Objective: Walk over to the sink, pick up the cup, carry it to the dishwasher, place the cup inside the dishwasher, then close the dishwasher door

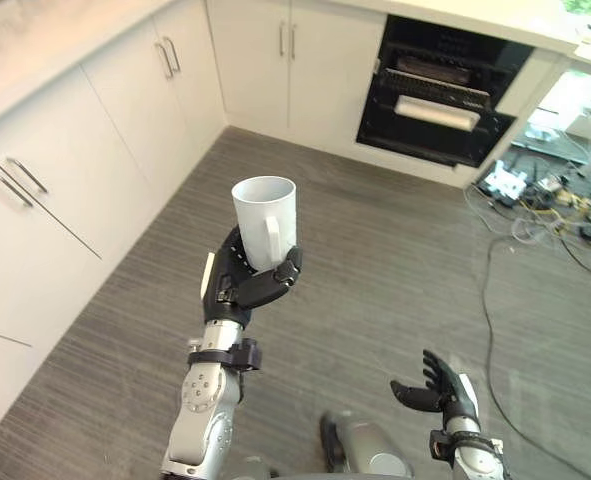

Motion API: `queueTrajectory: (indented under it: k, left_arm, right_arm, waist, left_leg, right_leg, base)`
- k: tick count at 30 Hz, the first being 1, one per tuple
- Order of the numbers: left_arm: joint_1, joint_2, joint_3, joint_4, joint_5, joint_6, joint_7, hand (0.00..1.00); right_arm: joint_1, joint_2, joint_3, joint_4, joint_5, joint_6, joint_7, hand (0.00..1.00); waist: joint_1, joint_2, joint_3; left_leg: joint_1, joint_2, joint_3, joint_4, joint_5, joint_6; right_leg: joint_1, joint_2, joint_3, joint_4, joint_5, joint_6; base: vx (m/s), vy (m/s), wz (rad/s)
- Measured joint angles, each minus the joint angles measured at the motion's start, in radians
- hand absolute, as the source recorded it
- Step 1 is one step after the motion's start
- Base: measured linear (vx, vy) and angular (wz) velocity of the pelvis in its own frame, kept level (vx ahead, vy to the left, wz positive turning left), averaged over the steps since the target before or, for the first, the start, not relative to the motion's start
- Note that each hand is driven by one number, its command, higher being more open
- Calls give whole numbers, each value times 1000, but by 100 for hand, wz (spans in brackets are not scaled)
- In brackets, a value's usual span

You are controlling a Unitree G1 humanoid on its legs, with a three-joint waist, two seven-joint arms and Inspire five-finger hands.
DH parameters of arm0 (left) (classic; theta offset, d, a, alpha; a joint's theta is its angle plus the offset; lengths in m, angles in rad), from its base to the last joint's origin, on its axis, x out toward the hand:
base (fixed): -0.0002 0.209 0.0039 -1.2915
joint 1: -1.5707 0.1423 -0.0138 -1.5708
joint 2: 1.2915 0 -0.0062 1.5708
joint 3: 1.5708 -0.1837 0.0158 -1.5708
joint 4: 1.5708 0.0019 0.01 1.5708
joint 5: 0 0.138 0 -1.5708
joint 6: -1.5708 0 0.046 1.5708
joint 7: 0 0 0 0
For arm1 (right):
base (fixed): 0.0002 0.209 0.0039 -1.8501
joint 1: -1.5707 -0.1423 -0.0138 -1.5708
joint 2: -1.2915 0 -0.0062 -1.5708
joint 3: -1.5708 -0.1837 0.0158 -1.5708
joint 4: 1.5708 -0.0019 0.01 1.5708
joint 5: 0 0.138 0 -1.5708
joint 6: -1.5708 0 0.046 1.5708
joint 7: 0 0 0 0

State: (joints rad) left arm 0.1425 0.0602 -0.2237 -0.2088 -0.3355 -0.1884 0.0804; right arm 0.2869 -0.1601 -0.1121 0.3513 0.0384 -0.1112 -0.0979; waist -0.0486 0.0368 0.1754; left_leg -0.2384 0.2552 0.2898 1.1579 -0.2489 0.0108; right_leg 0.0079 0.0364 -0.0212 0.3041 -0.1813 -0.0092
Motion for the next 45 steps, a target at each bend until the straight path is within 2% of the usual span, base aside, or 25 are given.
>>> queueTrajectory:
  k: [2,4,6,7,9,11,12,14,16,17,20,22,24,26,27,29,31,33,36,38,39,40,41,43,45]
  left_arm:
    - [-3,2,3,-8,0,-9,-7,30]
    - [-12,-1,16,-16,0,-12,-11,30]
    - [-11,-5,25,-21,1,-12,-8,30]
    - [-9,-4,29,-29,3,-15,2,30]
    - [-8,0,51,-30,3,-14,17,30]
    - [-8,14,66,-30,3,-12,29,30]
    - [-8,36,66,-29,4,-8,29,30]
    - [-2,62,66,-18,7,12,37,30]
    - [11,61,52,-17,16,15,47,30]
    - [7,64,29,-18,17,6,46,30]
    - [-32,88,-24,-19,20,-14,20,30]
    - [-48,86,-30,-17,20,-14,10,30]
    - [-44,67,-33,22,21,-13,7,30]
    - [-45,36,-24,61,21,-6,7,30]
    - [-44,15,-11,75,21,3,9,30]
    - [-26,-8,-1,87,21,8,8,30]
    - [-7,-6,-9,72,21,7,5,30]
    - [-5,-3,-18,53,21,4,2,30]
    - [-3,-3,-17,49,21,3,1,30]
    - [-2,-5,-6,33,22,2,4,30]
    - [0,-4,3,28,23,2,6,30]
    - [3,2,8,23,23,2,9,30]
    - [2,12,22,19,23,2,10,30]
    - [3,15,27,19,23,4,21,30]
    - [3,41,22,20,24,12,40,30]
  right_arm:
    - [-29,-3,-6,-1,2,-14,-9,90]
    - [-82,-16,-24,46,7,-24,-13,90]
    - [-120,-40,-35,130,7,-22,-13,90]
    - [-121,-43,-35,168,7,-14,-13,90]
    - [-117,-32,-33,195,7,3,-8,90]
    - [-85,-22,-37,197,7,3,-7,90]
    - [-82,-15,-40,201,7,10,-7,90]
    - [-88,1,-36,210,7,13,-7,90]
    - [-89,24,-28,201,6,12,-7,90]
    - [-84,30,-11,185,6,8,-8,90]
    - [-86,30,10,144,6,-4,-7,90]
    - [-94,29,10,134,6,-4,-9,90]
    - [-75,13,4,131,-3,0,-13,90]
    - [-76,1,-6,98,-3,20,-12,90]
    - [-62,2,-5,48,-3,22,-8,90]
    - [-31,7,0,-67,-2,22,-13,90]
    - [-26,17,4,-169,-1,-1,-28,90]
    - [-62,6,3,-217,-1,-41,-32,90]
    - [-125,-1,-2,-218,-1,-53,-37,90]
    - [-134,-15,0,-197,-1,-50,-42,90]
    - [-132,-14,2,-181,-1,-47,-44,90]
    - [-129,-11,6,-169,-1,-41,-48,90]
    - [-126,-7,9,-166,0,-33,-49,90]
    - [-127,-6,10,-166,-1,-32,-57,90]
    - [-144,16,18,-167,-1,-29,-58,90]
  waist:
    - [9,-16,9]
    - [15,-31,16]
    - [37,-13,9]
    - [54,-3,0]
    - [55,-30,-2]
    - [35,-70,-9]
    - [27,-89,-3]
    - [13,-95,-2]
    - [10,-92,2]
    - [4,-85,1]
    - [-28,-79,-3]
    - [-48,-82,-5]
    - [-68,-68,-24]
    - [-65,-3,-25]
    - [-63,14,-16]
    - [-40,23,-11]
    - [-24,13,-8]
    - [-2,7,-5]
    - [16,-3,0]
    - [26,12,-6]
    - [29,9,-9]
    - [31,-3,-20]
    - [18,-29,-28]
    - [14,-34,-29]
    - [8,-50,-22]
  left_leg:
    - [-91,-4,14,-54,-47,-4]
    - [-207,-73,-2,-298,-52,-22]
    - [-227,-128,-100,-683,61,-76]
    - [-217,-134,-138,-774,195,-99]
    - [-232,-169,-135,-651,205,8]
    - [-241,-213,-105,-518,64,59]
    - [-201,-239,-93,-515,18,75]
    - [-89,-258,-84,-573,-22,85]
    - [93,-256,-61,-706,-36,83]
    - [201,-250,-46,-795,-39,77]
    - [373,-248,-39,-939,-54,47]
    - [445,-251,-37,-992,-77,7]
    - [526,-245,-43,-978,-113,-54]
    - [486,-177,-50,-780,-107,-88]
    - [414,-129,-57,-534,-16,-130]
    - [294,-48,-68,-181,98,-132]
    - [177,-13,-58,-37,46,-111]
    - [66,-17,-42,-93,-17,-70]
    - [-35,-117,-143,-459,-46,-66]
    - [-46,-172,-313,-810,50,-100]
    - [-30,-173,-312,-816,163,-122]
    - [-22,-198,-304,-796,211,-81]
    - [-49,-217,-267,-715,146,-46]
    - [-57,-218,-214,-650,80,-17]
    - [35,-238,-133,-691,30,19]
  right_leg:
    - [83,-35,28,-56,-20,-17]
    - [170,-119,43,-98,-63,-2]
    - [214,-155,69,-111,-78,9]
    - [254,-168,104,-116,-100,15]
    - [255,-211,158,-46,-93,34]
    - [186,-248,215,175,-40,128]
    - [106,-253,256,369,40,293]
    - [-32,-215,255,651,23,273]
    - [-154,-174,178,787,-48,161]
    - [-238,-137,120,784,-82,115]
    - [-419,-104,-50,477,-103,80]
    - [-458,-83,-135,164,-4,43]
    - [-456,-58,-134,97,256,-52]
    - [-432,-23,-144,176,170,-69]
    - [-367,1,-143,173,125,-85]
    - [-210,43,-111,91,94,-94]
    - [-63,55,-63,-16,89,-101]
    - [25,39,-1,-90,86,-100]
    - [112,-19,88,-110,27,-61]
    - [127,-42,171,-69,-60,-19]
    - [128,-51,207,-37,-104,-5]
    - [126,-69,243,-15,-137,11]
    - [121,-106,272,3,-157,27]
    - [92,-120,302,73,-165,54]
    - [-61,-160,273,390,-120,227]
  base:
    - [628,129,-8]
    - [668,252,-4]
    - [596,311,-41]
    - [735,440,-58]
    - [801,480,-35]
    - [784,403,6]
    - [690,258,-1]
    - [646,194,-21]
    - [545,139,-48]
    - [577,108,-45]
    - [715,54,-11]
    - [661,-18,10]
    - [750,-74,18]
    - [770,-100,-5]
    - [753,-100,-21]
    - [699,-90,-49]
    - [619,-38,-59]
    - [487,56,-73]
    - [519,219,-85]
    - [557,369,-98]
    - [506,363,-96]
    - [520,368,-91]
    - [522,366,-69]
    - [470,326,-66]
    - [456,291,-90]
